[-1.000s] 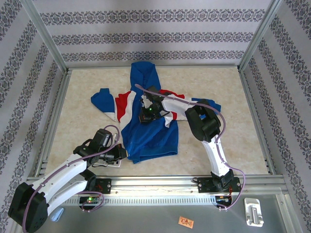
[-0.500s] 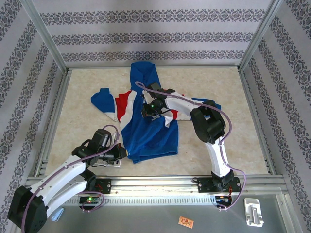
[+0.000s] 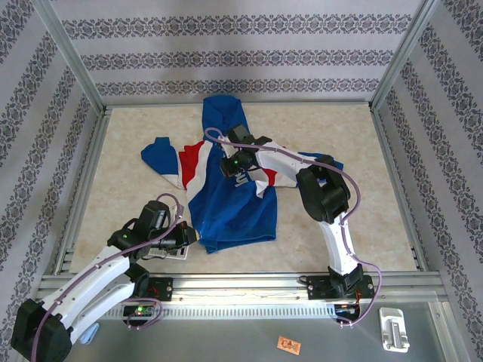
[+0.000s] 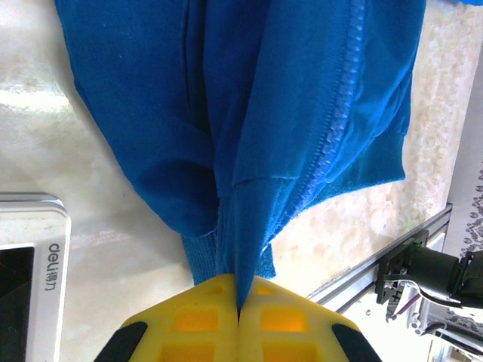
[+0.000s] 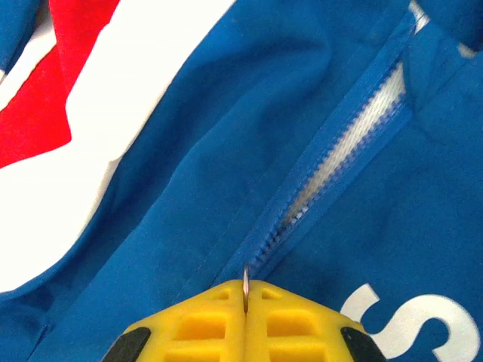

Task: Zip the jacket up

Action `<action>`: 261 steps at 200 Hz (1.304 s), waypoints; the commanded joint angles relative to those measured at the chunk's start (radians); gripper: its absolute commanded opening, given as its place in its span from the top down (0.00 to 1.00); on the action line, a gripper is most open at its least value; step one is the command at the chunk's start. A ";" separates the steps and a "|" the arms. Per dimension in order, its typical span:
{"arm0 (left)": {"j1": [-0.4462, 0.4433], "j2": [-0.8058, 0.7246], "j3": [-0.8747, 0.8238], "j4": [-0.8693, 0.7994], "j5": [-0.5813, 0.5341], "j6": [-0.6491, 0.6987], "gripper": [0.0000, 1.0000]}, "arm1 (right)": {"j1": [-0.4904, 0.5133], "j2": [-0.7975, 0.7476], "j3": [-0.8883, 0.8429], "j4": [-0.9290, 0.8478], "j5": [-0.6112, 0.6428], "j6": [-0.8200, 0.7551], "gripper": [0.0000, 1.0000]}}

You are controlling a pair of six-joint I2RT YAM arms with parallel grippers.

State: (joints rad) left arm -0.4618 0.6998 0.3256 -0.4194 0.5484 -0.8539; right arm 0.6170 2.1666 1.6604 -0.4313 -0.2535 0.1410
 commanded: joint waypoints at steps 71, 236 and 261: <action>0.004 -0.044 0.013 -0.062 0.030 -0.052 1.00 | -0.087 0.050 0.134 0.117 0.090 -0.054 1.00; 0.004 -0.123 0.049 -0.125 0.067 -0.057 1.00 | -0.218 0.220 0.457 0.047 0.072 -0.096 1.00; 0.005 -0.107 0.043 -0.108 0.067 -0.056 1.00 | -0.239 0.251 0.522 0.025 0.075 -0.097 1.00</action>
State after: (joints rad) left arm -0.4614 0.5838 0.3523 -0.4564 0.5701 -0.9104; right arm 0.4370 2.3871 2.0914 -0.4381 -0.2447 0.0708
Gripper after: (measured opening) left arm 0.051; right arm 0.050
